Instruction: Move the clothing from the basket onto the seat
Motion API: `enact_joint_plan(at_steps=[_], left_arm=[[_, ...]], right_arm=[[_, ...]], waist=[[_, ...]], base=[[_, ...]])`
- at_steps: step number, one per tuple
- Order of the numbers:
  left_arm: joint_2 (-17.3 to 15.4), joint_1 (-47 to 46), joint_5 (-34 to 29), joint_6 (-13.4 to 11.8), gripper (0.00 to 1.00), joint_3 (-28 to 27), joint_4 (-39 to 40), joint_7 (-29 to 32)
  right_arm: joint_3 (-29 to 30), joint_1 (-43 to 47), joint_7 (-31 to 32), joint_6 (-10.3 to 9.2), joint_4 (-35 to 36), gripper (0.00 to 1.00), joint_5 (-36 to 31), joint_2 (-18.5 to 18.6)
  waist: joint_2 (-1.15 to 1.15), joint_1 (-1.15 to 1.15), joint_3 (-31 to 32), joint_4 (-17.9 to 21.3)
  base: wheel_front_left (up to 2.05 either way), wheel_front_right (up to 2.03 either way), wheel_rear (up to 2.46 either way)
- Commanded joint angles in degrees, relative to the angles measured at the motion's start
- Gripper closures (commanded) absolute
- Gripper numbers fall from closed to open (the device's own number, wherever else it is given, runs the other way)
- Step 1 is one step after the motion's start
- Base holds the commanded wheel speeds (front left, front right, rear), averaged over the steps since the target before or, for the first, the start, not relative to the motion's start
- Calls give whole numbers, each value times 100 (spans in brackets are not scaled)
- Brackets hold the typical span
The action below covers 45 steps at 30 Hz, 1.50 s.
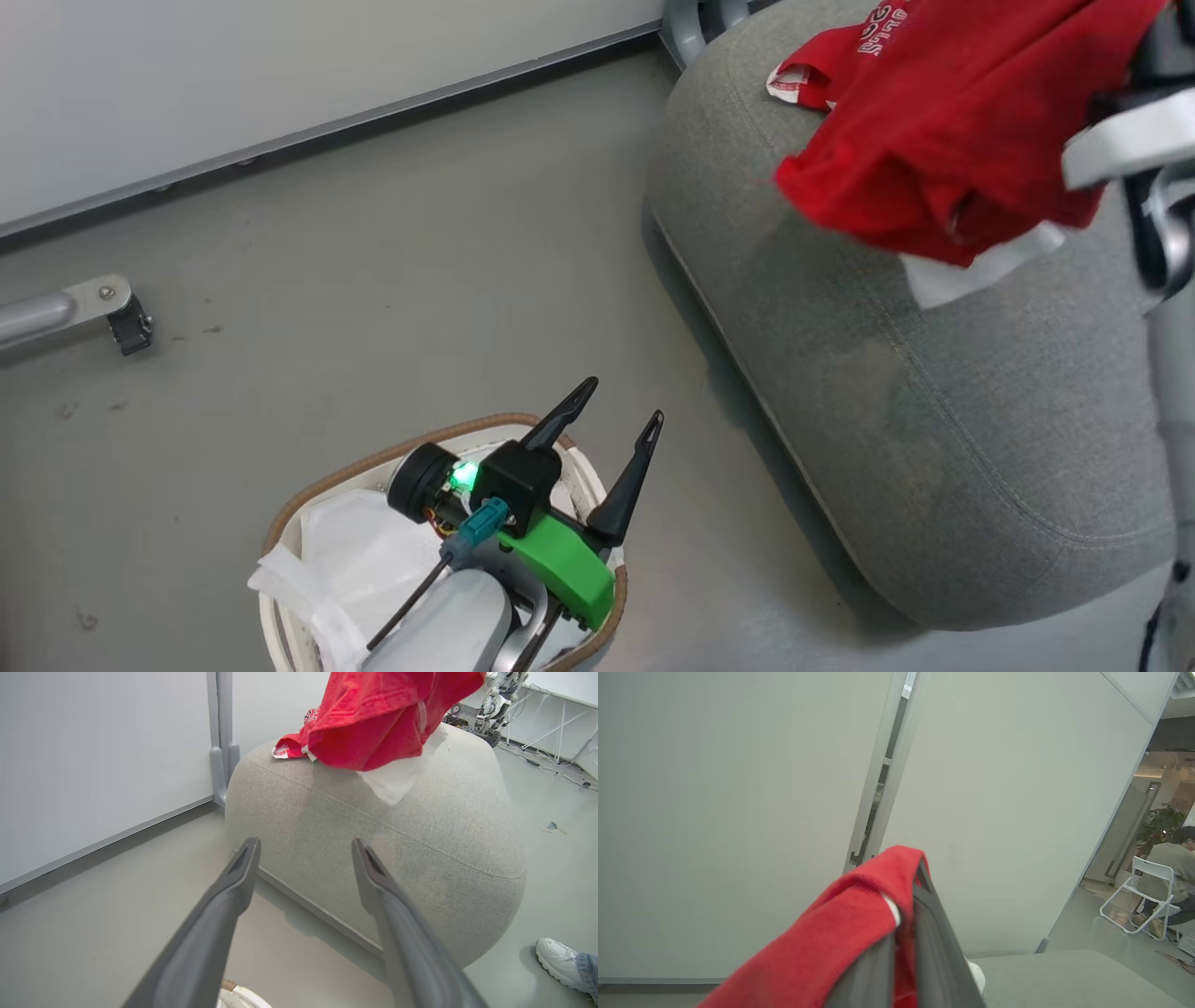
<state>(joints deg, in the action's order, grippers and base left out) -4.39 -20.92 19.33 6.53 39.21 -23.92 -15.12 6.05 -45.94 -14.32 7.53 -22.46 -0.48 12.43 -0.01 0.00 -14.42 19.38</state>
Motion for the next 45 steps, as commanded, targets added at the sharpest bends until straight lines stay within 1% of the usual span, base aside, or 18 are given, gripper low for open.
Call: enact_joint_plan(at_steps=[1, 3, 6, 9, 12, 13, 16, 21, 24, 28, 34, 36, 37, 38, 39, 40, 41, 45], left_arm=[[-24, -116, -68, 10, 0, 20, 24, -3], [-4, -181, -97, 21, 0, 61, 31, -4], [29, -270, -96, 28, 0, 93, 64, -3], [39, -364, -130, 38, 0, 153, 72, -3], [39, -451, -166, 32, 0, 205, 76, -3], [41, -480, -174, 28, 0, 213, 84, -3], [38, -554, -219, 0, 0, 245, 156, -2], [4, -638, -265, -27, 0, 288, 306, 73], [-29, -632, -245, -81, 0, 273, 442, 115], [-107, -613, -252, -103, 0, 305, 541, 190], [-202, -527, -198, -146, 0, 297, 597, 243], [-229, -481, -186, -156, 0, 302, 601, 261], [-250, -465, -183, -159, 0, 304, 600, 268], [-276, -450, -171, -170, 0, 294, 595, 269], [-284, -441, -163, -186, 0, 287, 590, 270], [-295, -428, -143, -201, 0, 275, 587, 266], [-294, -419, -126, -208, 0, 274, 588, 259], [-297, -343, -1, -230, 0, 214, 572, 226]], right_arm=[[98, -404, 65, -8, -125, 100, 24, 241], [213, -910, 202, -8, -336, 100, -44, 521], [341, -1756, 421, -8, -738, 100, -188, 1088], [555, -2399, 544, -8, -1187, 100, -352, 1549], [600, -2757, 597, -8, -1694, 100, -534, 1861], [571, -2815, 595, -7, -1839, 100, -571, 1943], [745, -2860, 496, -9, -2286, 100, -686, 2195], [1148, -2398, 227, -8, -3032, 100, -840, 2223], [1422, -1989, 60, -8, -3470, 100, -1058, 2048], [1730, -1590, -46, -8, -3810, 100, -1241, 1782], [1966, -1292, -88, -8, -3937, 100, -1521, 1454], [1949, -1235, -91, -8, -3820, 100, -1578, 1350], [1931, -1195, -91, -8, -3754, 98, -1592, 1294], [1882, -1135, -92, -8, -3684, 71, -1621, 1219], [1848, -1080, -92, -8, -3620, 51, -1615, 1162], [1806, -1011, -93, -8, -3523, 12, -1609, 1086], [1752, -951, -94, -8, -3454, 0, -1598, 1035], [1515, -603, -95, -8, -3109, 0, -1439, 832]], waist=[[1, 0, -199, -268], [1, 0, -258, -430], [1, 0, -397, -688], [1, 0, -554, -901], [1, 0, -717, -1099], [1, 0, -757, -1141], [1, 0, -924, -1228], [1, 0, -1137, -1289], [1, 0, -1259, -1240], [1, 0, -1368, -1145], [1, 0, -1365, -990], [1, 0, -1328, -923], [1, 0, -1310, -888], [1, 0, -1282, -844], [1, 0, -1257, -811], [1, 0, -1218, -760], [1, 0, -1187, -727], [1, 0, -987, -564]], base=[[0, 0, 0], [0, 0, 0], [0, 0, 0], [0, 0, 0], [0, 0, 0], [0, 0, 0], [0, 0, 0], [0, 0, 0], [0, 0, 0], [0, 0, 0], [0, 0, 0], [0, 0, 0], [0, 0, 0], [0, 0, 0], [0, 0, 0], [0, 0, 0], [0, 0, 0], [0, 0, 0]])
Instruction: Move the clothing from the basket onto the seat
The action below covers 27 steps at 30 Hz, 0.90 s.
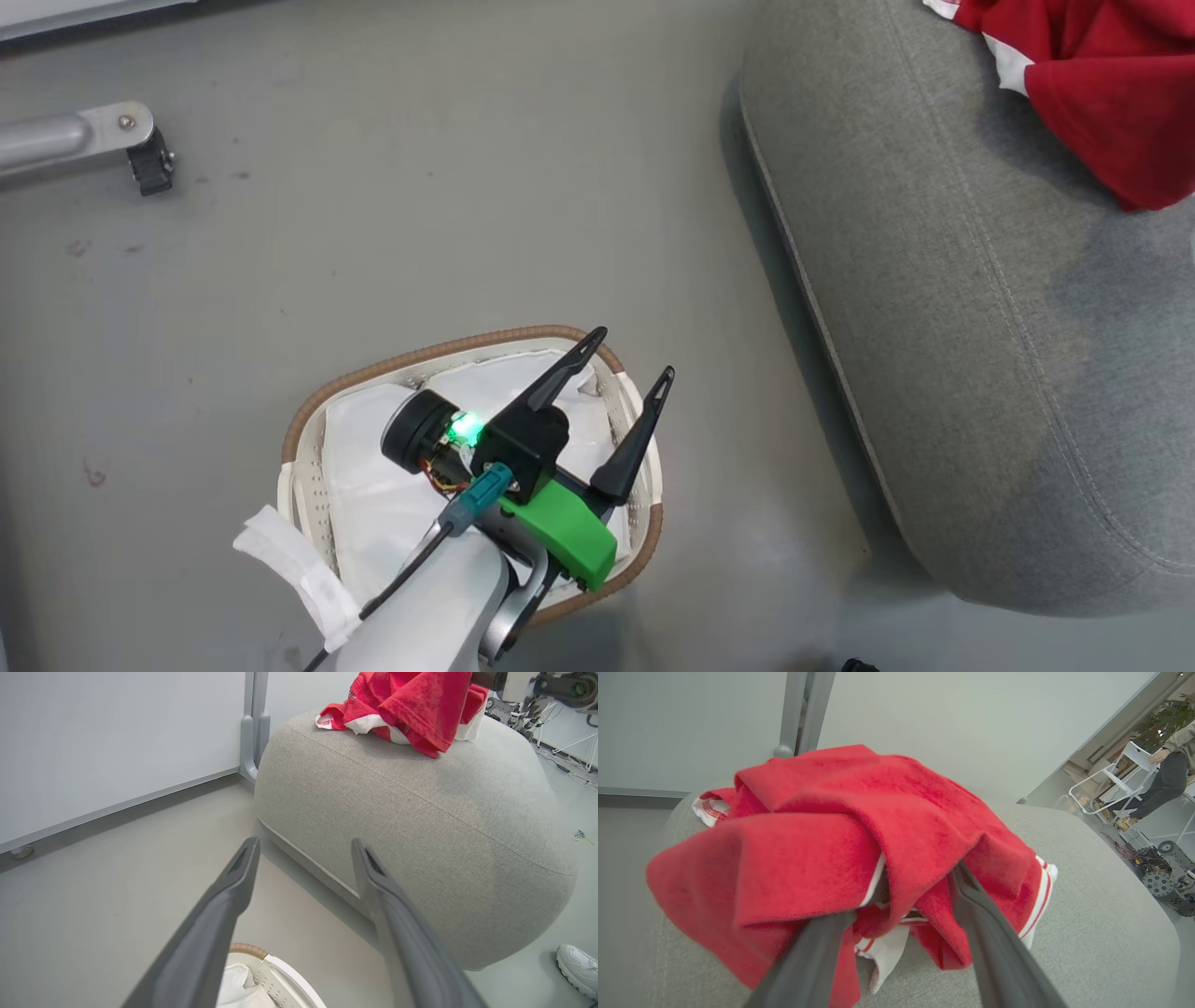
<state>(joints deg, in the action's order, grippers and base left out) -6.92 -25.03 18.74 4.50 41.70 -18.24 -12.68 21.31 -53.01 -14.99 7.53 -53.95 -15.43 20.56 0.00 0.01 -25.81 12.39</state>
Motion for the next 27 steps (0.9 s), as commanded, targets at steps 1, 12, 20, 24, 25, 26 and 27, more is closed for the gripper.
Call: enact_joint_plan(at_steps=[1, 12, 20, 24, 25, 26, 27], left_arm=[[-41, 89, 78, -39, 0, -47, -1, -32], [54, 301, 334, -95, 0, -153, -144, -144], [191, 440, 636, -205, 0, -479, -131, -238], [242, 550, 706, -310, 0, -793, -64, -253], [251, 599, 706, -335, 0, -877, -38, -253], [256, 634, 692, -361, 0, -950, -27, -251], [260, 680, 672, -401, 0, -1032, -9, -250]], right_arm=[[-68, 192, -27, -8, 104, 0, 95, -11], [-653, 1190, -28, -8, 812, 0, 746, -138], [-1033, 1219, -28, -8, 1119, 0, 1025, -45], [-1201, 1264, -28, -8, 1306, 0, 1139, -166], [-1234, 1302, -28, -8, 1354, 0, 1182, -213], [-1262, 1338, -28, -8, 1390, 0, 1212, -235], [-1333, 1364, -28, -8, 1449, 0, 1247, -282]], waist=[[0, -1, 207, 168], [0, -1, 866, 469], [0, -1, 1314, 284], [0, -1, 1611, -52], [0, -1, 1676, -142], [0, -1, 1733, -231], [0, -1, 1782, -321]], base=[[0, 0, 0], [0, 0, 0], [0, 0, 0], [0, 0, 0], [0, 0, 0], [0, 0, 0], [0, 0, 0]])
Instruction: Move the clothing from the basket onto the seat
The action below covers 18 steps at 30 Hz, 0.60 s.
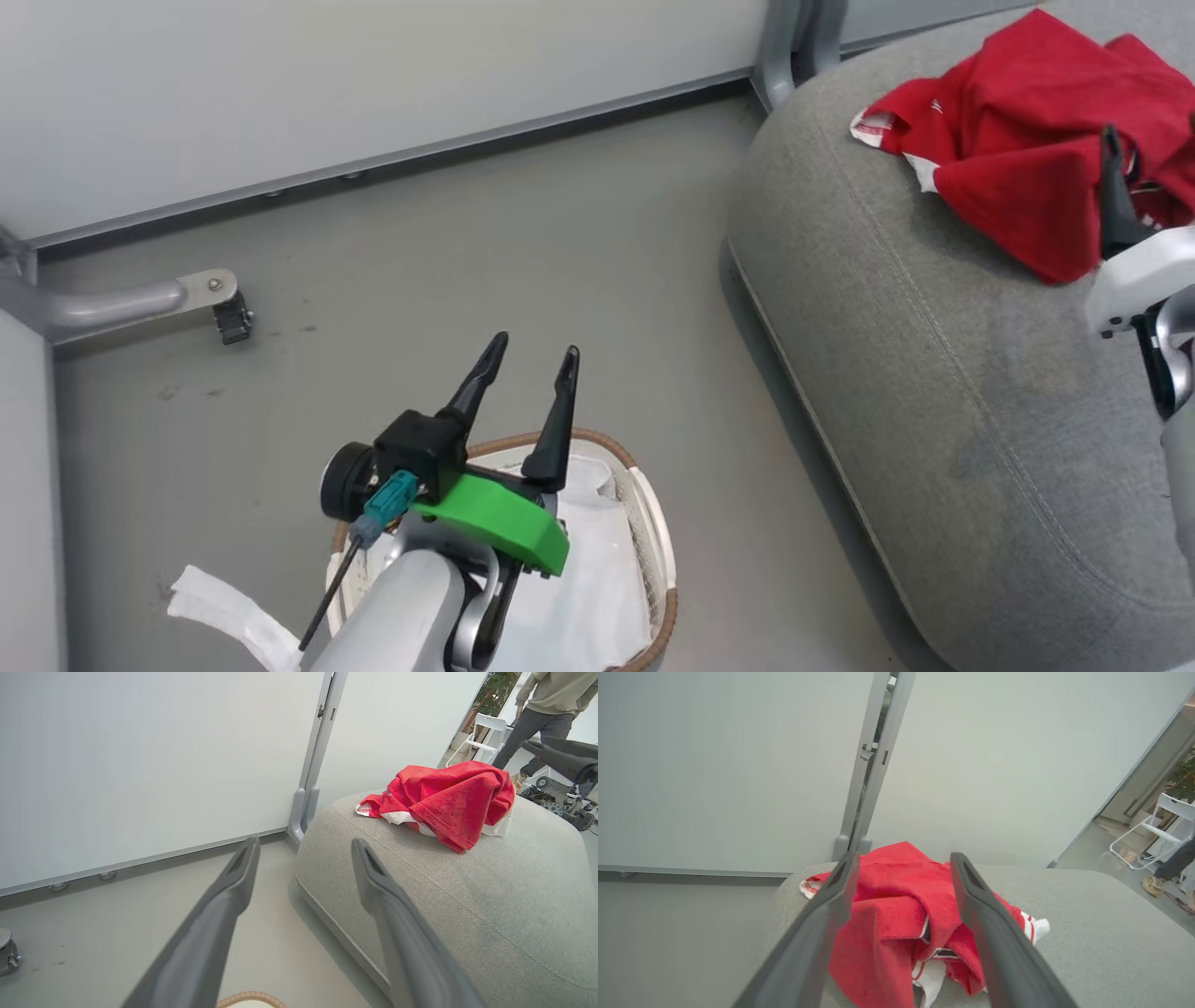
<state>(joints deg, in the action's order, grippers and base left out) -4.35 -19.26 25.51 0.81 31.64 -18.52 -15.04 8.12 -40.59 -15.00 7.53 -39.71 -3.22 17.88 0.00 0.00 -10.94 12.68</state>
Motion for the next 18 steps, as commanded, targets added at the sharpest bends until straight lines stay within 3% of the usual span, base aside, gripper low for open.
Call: enact_joint_plan(at_steps=[1, 10, 18], left_arm=[[-2, 135, -32, -56, 0, -103, 27, -15], [-96, 533, -183, -169, 0, -905, 103, -10], [-225, 1226, -157, -245, 0, -1761, 341, -11]], right_arm=[[-71, 162, -27, -8, 82, 0, 61, -65], [-455, 675, -28, -8, 505, 0, 425, -629], [-585, 1404, -28, -8, 810, 0, 721, -1263]], waist=[[0, 0, 336, -423], [0, 0, 654, -1005], [0, 0, 891, -1180]], base=[[0, 0, 0], [0, 0, 0], [0, 0, 0]])
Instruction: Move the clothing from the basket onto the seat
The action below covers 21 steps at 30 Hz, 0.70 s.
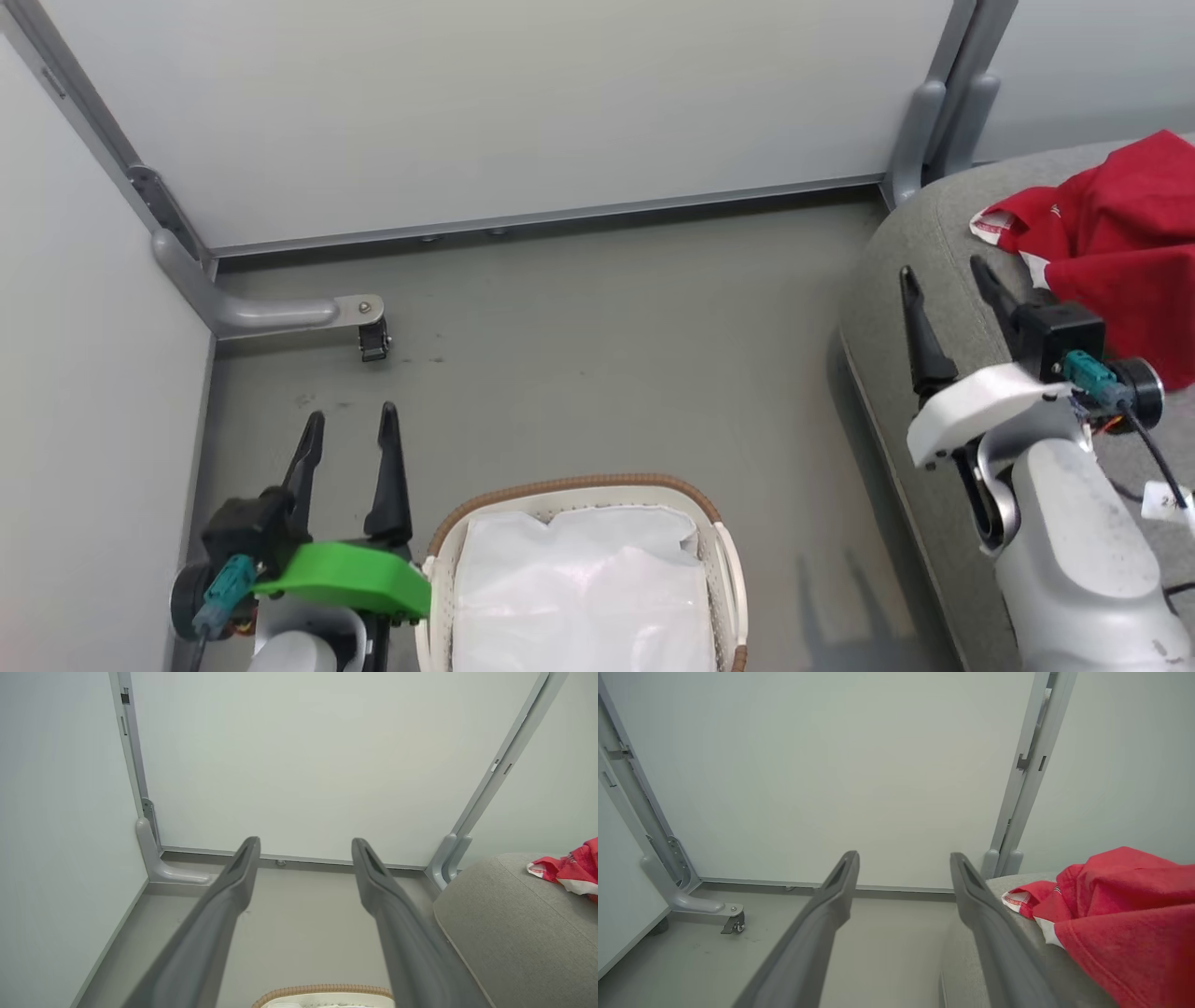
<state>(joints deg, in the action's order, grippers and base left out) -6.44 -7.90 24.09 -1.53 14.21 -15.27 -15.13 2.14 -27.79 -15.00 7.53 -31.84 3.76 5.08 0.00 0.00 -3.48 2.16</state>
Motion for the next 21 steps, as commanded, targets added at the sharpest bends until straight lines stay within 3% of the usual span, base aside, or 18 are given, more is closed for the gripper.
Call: enact_joint_plan(at_steps=[1, 7, 13, 21], left_arm=[[-18, 201, -20, -16, 0, -99, 48, -1], [65, 762, 38, 49, 0, -359, 155, -1], [105, 1166, -26, 108, 0, -407, 146, -1], [187, 1366, 2, 159, 0, -367, 92, -1]], right_arm=[[33, 247, -28, -8, 68, 0, 47, -42], [-29, 983, -28, -8, 366, 0, 179, -194], [-229, 1693, -28, -8, 686, 0, 664, -202], [-295, 2264, -28, -8, 1001, 0, 758, -208]], waist=[[0, 0, 182, -147], [0, 0, 357, -217], [0, 0, 471, -221], [0, 0, 609, -216]], base=[[0, 0, 0], [0, 0, 0], [0, 0, 0], [0, 0, 0]])
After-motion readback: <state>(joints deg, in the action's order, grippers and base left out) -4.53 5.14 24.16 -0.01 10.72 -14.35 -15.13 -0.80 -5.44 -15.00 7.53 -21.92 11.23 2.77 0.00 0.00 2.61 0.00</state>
